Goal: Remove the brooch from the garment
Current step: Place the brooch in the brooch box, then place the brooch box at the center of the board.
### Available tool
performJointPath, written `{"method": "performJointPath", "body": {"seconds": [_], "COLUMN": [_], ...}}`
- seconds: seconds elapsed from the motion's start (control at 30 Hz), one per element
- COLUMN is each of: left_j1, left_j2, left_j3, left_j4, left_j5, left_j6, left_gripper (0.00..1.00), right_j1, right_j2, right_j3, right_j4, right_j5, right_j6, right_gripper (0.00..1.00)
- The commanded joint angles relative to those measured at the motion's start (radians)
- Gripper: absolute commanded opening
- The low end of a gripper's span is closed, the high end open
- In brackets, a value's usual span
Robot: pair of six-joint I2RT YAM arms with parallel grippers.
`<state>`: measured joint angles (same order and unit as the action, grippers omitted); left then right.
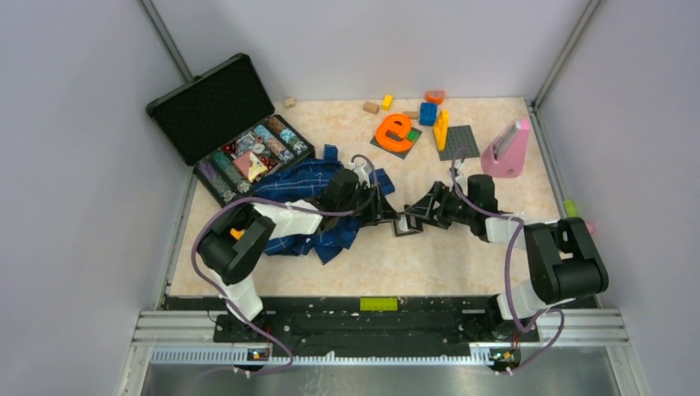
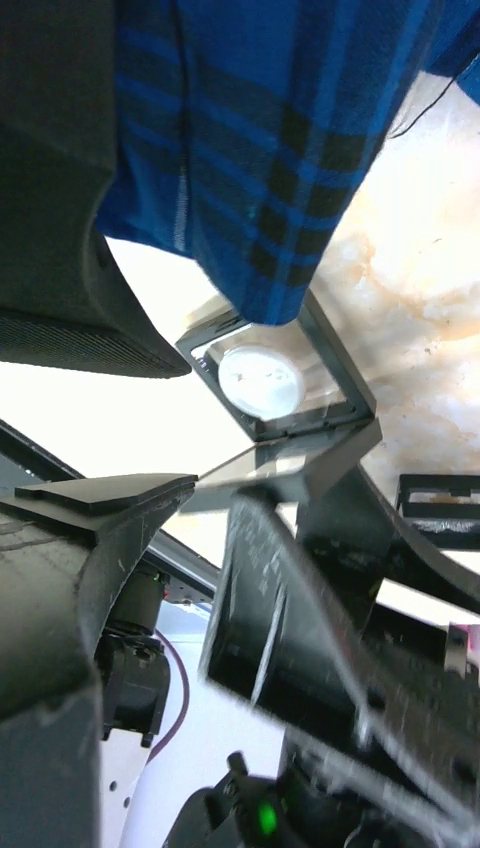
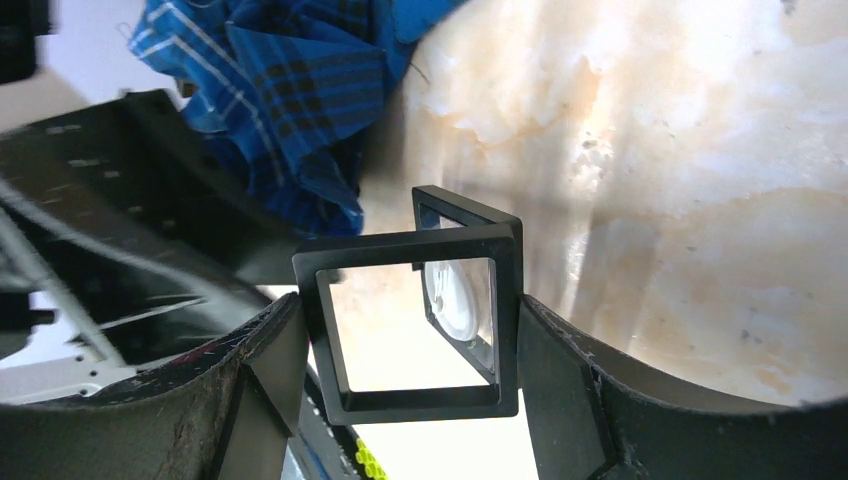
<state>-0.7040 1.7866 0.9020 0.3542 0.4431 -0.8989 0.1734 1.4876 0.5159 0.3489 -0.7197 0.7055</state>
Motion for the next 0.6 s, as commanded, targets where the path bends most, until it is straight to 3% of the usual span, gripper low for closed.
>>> {"method": "performJointPath", "body": {"seconds": [0.0, 0.27, 0.57], "left_j1": [0.015, 0.024, 0.035], "left_j2": [-0.121, -0.348, -0.560], "left_j3": [-0.031, -0.138, -0.206], "left_j4": [-0.084, -0.239, -0.415], "left_j5": [-0.035, -0.144, -0.310], "left_j6": [0.076, 0.184, 0.255], "left_gripper": [0.44, 0.48, 0.53], "right_j1": [-0.008, 0.014, 0.187], "right_j2": [0.020, 0.017, 0.093], "right_j3": [0.034, 0.146, 0.311], "right_j4": [-0.042, -0.262, -0.458], "right_j5": [0.047, 0.254, 0.593], "right_j6": [-0.066, -0.215, -0.316], "right_gripper": [0.57, 0.58, 0.61]}}
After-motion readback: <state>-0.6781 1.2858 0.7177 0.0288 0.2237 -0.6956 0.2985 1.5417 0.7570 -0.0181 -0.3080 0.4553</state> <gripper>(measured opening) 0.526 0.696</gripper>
